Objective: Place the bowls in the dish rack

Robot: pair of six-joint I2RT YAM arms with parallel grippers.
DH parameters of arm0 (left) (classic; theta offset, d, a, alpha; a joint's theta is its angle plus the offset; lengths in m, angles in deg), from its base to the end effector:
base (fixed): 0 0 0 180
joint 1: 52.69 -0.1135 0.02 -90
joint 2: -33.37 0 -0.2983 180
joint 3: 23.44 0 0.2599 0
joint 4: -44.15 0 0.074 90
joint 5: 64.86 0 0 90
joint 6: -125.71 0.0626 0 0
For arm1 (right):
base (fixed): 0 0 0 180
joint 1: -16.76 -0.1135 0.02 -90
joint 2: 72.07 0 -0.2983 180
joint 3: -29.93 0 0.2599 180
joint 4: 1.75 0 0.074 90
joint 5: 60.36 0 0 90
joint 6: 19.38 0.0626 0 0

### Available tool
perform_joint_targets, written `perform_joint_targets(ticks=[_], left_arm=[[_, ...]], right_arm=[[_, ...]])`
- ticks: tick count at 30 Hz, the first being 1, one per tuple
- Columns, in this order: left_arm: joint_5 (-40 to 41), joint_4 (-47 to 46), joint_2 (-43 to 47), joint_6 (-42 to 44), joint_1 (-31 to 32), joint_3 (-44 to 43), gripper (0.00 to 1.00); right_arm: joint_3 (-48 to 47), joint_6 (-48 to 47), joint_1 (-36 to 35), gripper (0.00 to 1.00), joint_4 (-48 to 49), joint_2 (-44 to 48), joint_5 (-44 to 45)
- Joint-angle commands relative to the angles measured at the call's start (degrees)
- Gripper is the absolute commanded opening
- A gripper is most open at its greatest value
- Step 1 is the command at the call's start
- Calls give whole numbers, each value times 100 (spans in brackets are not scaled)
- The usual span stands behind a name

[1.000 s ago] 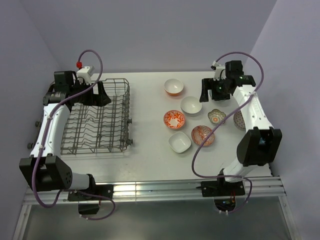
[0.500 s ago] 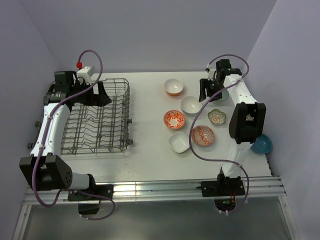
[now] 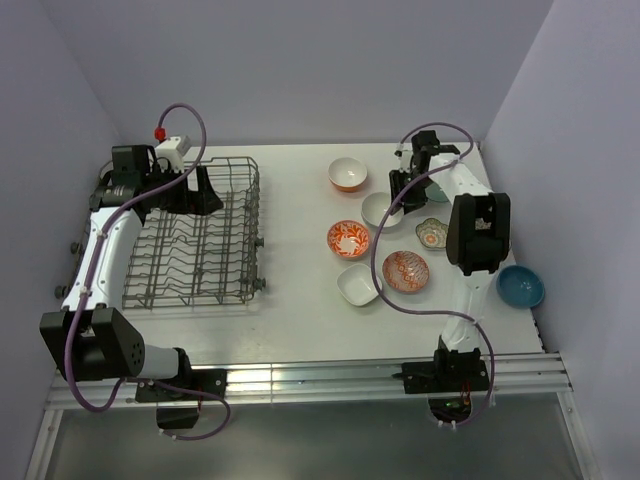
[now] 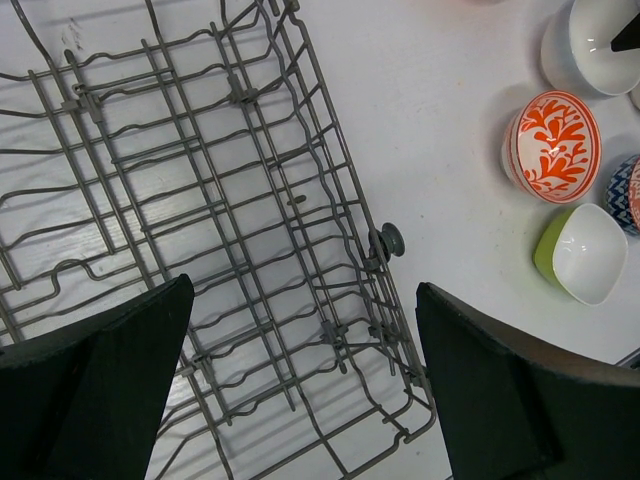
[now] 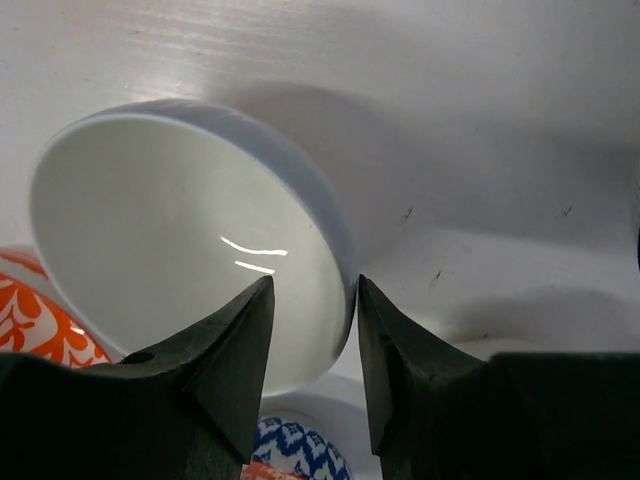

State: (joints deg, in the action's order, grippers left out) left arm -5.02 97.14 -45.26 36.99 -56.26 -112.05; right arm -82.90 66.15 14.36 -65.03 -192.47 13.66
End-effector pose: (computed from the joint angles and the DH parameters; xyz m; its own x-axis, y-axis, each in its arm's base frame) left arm 0.3122 -0.0120 0.3636 -0.6736 -0.0227 -0.7387 0.3280 0.8866 -0.3263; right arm 0.4715 0.0370 0.2098 -0.9308 -0.1140 -0.3473 -0.2037 0.9507 0.2337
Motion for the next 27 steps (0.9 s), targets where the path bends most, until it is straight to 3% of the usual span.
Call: perform_joint_targets(ticks=[1, 11, 14, 22, 27], left_arm=[[-175, -202, -3, 30, -12, 21, 99], [-114, -448, 128, -75, -12, 266, 97], [-70, -571, 208, -347, -12, 346, 95], [-411, -641, 164, -584, -82, 118, 94], [-2212, -1719, 172, -1909, -923, 178, 98]], right_arm=[[-265, 69, 2, 46, 299, -203, 113], [-291, 95, -7, 26, 432, -502, -9], [-370, 113, 2, 0, 388, -476, -36], [-870, 43, 63, 0, 27, -107, -614], [-2222, 156, 116, 0, -358, 96, -1213]])
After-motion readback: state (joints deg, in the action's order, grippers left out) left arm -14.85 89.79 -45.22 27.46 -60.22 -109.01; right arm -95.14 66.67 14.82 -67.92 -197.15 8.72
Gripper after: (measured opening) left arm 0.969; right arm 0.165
